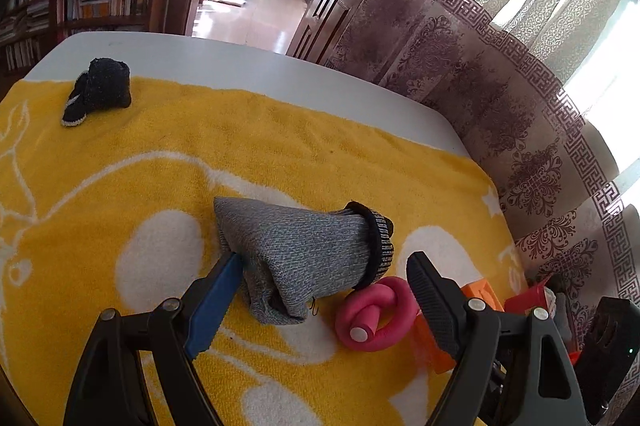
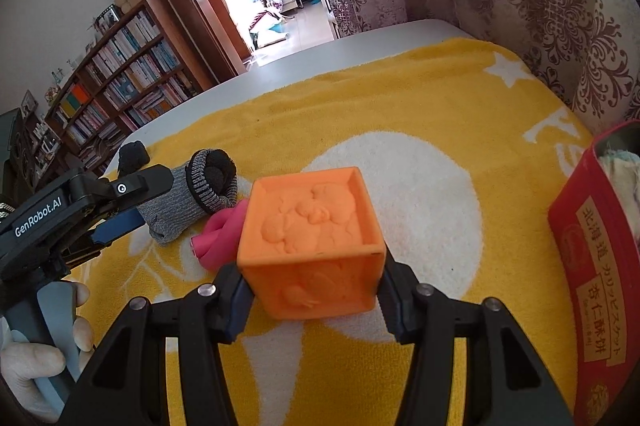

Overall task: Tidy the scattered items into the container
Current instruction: 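Grasp the grey sock with the left tool while the right lifts the orange block, then carry the grey sock and orange block into the red box and open both tools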

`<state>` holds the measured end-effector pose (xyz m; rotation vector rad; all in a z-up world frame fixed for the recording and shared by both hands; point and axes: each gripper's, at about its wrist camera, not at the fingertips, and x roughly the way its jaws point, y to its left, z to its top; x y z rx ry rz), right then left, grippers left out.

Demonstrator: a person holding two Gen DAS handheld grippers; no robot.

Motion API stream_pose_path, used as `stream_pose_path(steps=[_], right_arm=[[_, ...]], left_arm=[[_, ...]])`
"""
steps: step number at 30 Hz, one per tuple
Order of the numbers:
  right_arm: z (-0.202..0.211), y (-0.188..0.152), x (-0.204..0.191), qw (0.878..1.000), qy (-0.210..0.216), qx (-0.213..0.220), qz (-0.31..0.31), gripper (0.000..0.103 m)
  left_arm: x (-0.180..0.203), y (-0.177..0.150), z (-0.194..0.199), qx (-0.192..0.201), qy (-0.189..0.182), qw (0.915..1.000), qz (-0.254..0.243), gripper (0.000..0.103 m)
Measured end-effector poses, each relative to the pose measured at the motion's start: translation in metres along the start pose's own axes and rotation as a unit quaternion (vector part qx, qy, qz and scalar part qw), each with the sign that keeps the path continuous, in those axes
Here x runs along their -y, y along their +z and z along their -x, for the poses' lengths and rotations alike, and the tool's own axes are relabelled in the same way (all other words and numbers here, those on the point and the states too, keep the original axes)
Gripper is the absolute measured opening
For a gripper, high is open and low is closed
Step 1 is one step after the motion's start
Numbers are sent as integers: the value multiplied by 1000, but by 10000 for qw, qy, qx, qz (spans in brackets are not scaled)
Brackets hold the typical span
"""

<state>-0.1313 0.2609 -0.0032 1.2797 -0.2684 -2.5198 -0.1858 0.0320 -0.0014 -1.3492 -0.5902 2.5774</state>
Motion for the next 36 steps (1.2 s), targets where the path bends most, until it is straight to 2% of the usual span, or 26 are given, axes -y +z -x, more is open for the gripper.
stream_pose_path(steps=[1,3,6,11,13,16,21,28,33,36], right_arm=[[0,0,0,10000,0,-1,2,57],[-1,-1,0,10000,3,-5,3,57],[-1,-1,1,10000,4,-19,15,57],[-3,-2,0,10000,6,-34,28,57],[-3,-2,-1,10000,-2,-28,42,57],[-2,-2,-2,10000,3,-19,37,57],[1,-1,-1,10000,37,51,-15,57],[25,6,-2,9991,203,368,-106,57],[57,13,-3,9968,258,740,-146,57],[82,13,10,9946,232,962,-323,57]], left_arm=[[5,1,-3,-12,66,9999,-84,87],[13,3,-8,43,125,9996,-245,101],[19,7,-18,66,338,9987,-367,102],[20,12,-44,-191,928,9935,-638,102],[13,13,-51,-246,1041,9925,-597,102],[2,12,-51,-93,894,9944,-554,102],[-2,9,-33,101,598,9969,-496,85],[-1,0,9,433,414,9973,-435,85],[10,-11,35,518,244,9969,-544,85],[23,-17,45,565,155,9959,-682,85]])
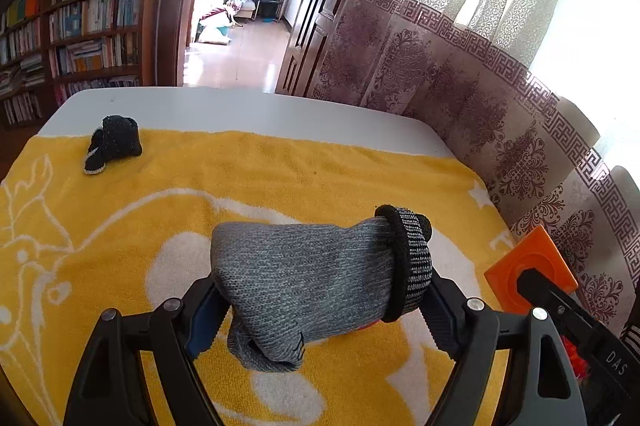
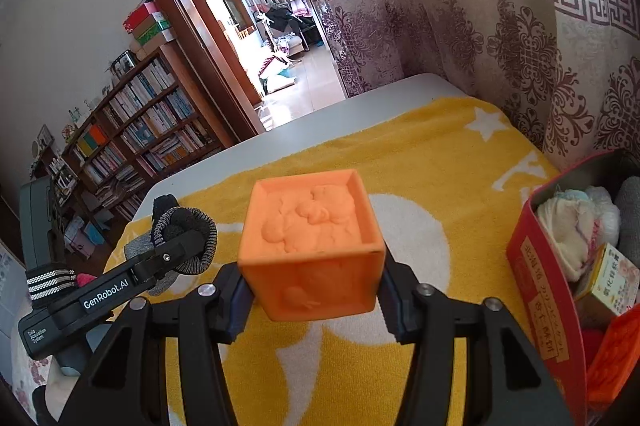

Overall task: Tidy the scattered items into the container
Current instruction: 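Carry the grey sock and orange block into the red box and open both tools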

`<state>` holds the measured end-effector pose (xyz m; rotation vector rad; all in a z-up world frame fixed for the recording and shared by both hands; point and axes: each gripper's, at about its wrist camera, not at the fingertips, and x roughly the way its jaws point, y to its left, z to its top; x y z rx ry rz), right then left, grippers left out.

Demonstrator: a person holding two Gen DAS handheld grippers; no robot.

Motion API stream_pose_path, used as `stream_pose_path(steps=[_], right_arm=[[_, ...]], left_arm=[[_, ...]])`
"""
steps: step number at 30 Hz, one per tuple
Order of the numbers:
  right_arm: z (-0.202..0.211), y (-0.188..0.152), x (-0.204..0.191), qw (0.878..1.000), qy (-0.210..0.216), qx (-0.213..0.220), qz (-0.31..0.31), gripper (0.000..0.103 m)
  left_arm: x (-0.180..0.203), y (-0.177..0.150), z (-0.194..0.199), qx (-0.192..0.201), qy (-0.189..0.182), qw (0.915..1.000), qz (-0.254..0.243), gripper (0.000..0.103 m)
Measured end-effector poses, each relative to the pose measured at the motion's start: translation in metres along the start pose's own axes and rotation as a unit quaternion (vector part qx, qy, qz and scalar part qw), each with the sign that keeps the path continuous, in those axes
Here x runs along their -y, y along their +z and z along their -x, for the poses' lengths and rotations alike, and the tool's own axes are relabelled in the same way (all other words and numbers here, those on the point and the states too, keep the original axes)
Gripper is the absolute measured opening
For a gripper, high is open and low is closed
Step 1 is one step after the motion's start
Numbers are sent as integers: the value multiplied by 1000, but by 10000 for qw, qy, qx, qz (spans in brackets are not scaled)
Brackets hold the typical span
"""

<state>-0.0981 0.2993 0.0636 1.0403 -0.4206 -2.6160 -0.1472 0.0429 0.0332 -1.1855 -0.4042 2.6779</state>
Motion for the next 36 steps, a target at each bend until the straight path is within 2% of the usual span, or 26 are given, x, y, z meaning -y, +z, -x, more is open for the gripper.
stream_pose_path(steps=[6,13,19,22,25,28,36], right_arm=[[62,0,51,9977,-383,452,-328,58],[138,-6,118,9851,-1293,976,-585,58],[157,-28,162,9756,-1871,907,-701,58],[151,-41,173,9761,-1954,694,-655,59],[152,-52,175,9744,-2054,701,-586,61],[163,-57,171,9724,-2097,885,-505,64],[184,-66,163,9677,-2099,1304,-503,80]], left_arm=[[40,-3,13,43,-349,9990,-275,85],[95,-16,15,-58,-750,9948,-692,85],[140,-26,11,-179,-989,9900,-993,85],[160,-32,9,-263,-1088,9872,-1141,85],[178,-35,6,-313,-1151,9845,-1288,85],[196,-36,4,-347,-1225,9818,-1412,85],[255,-36,-20,-560,-1558,9709,-1732,85]])
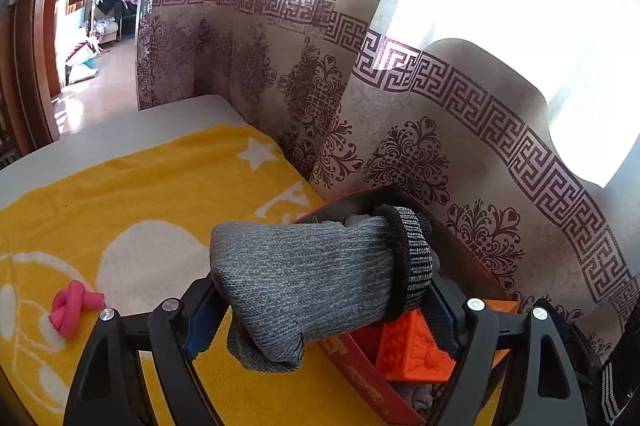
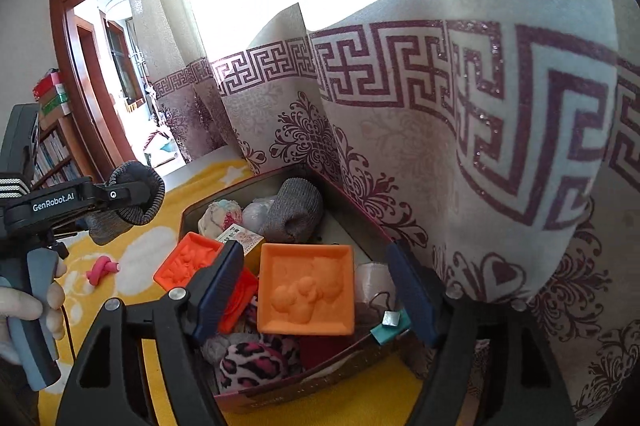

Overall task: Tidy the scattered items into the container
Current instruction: 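Carry the grey sock and orange block into the red box and open both tools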

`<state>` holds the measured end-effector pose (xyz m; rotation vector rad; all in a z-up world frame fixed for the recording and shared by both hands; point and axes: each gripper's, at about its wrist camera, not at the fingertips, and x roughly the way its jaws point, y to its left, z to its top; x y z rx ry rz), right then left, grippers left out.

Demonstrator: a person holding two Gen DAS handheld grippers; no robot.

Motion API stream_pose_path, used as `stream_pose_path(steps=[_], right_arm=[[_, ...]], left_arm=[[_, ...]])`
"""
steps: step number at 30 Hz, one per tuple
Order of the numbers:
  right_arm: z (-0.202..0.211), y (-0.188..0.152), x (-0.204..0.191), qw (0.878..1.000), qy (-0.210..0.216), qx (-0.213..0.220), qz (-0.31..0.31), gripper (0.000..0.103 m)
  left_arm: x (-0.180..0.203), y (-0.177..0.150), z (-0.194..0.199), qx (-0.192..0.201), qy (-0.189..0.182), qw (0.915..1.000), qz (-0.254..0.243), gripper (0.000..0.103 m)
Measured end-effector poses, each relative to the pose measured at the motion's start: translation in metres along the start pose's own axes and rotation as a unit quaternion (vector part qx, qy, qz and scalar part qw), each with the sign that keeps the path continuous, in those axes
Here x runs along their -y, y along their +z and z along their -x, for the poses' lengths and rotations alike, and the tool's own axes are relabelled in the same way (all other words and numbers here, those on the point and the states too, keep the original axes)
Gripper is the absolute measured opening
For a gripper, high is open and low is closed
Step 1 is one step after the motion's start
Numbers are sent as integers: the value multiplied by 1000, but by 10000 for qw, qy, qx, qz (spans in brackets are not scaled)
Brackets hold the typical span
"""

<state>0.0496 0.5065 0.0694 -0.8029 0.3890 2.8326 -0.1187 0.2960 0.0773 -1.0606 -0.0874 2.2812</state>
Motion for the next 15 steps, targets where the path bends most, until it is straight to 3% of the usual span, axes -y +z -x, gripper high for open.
stream_pose_path(steps=[7,15], right_arm=[[-3,-7,10,9996,49,-152,-252,81],[-3,-9,10,9993,113,-141,-328,81]], left_arm=[[30,16,-40,-343,-369,9986,-170,90],[14,9,-59,-700,-521,9959,222,93]])
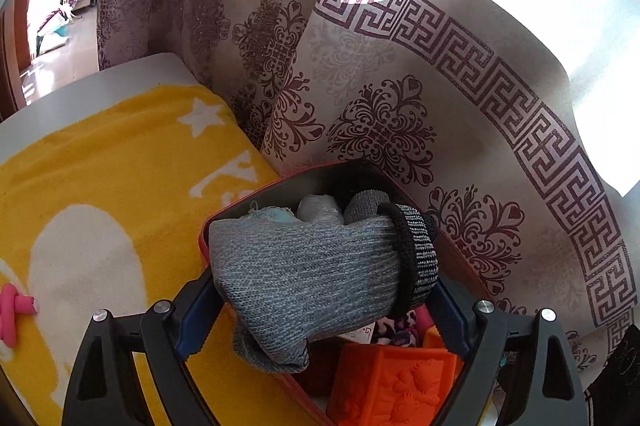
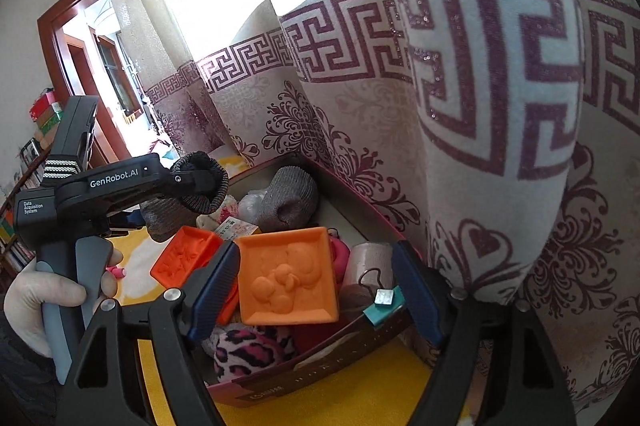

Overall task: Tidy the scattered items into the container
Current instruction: 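Carry the grey sock and orange block into the red box and open both tools, then withdraw both tools from the red box back over the towel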

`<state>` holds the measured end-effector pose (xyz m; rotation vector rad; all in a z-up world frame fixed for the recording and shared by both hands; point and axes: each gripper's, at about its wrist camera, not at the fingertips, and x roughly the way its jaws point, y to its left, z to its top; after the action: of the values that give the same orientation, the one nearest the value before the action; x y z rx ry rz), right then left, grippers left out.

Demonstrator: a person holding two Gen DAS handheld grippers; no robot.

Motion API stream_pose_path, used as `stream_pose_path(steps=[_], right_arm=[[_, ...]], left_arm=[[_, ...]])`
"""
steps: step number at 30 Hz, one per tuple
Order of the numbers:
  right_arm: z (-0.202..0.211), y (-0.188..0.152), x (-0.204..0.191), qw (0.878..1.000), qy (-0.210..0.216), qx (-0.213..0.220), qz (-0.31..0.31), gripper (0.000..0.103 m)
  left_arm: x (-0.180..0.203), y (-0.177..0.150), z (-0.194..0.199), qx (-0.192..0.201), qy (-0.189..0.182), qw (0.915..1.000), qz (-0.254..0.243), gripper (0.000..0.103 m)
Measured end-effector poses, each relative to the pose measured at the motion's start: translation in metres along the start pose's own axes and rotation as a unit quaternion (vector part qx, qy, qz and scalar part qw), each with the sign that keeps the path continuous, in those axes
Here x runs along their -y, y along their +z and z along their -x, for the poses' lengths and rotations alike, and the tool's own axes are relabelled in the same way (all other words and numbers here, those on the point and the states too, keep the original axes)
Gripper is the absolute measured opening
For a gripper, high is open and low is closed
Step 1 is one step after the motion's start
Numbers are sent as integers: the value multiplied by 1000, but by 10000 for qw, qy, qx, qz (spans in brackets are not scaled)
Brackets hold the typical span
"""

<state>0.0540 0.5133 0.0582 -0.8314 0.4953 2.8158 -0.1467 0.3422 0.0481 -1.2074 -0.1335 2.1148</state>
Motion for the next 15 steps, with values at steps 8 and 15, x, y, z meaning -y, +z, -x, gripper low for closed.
stream_pose_path(steps=[8,15], right_arm=[[1,1,-1,10000,55,67,-32,82],[6,2,1,9997,13,213,-90,82]], left_arm=[[11,8,0,131,-702,9974,-27,100],[24,9,14,373,-742,9955,-450,102]])
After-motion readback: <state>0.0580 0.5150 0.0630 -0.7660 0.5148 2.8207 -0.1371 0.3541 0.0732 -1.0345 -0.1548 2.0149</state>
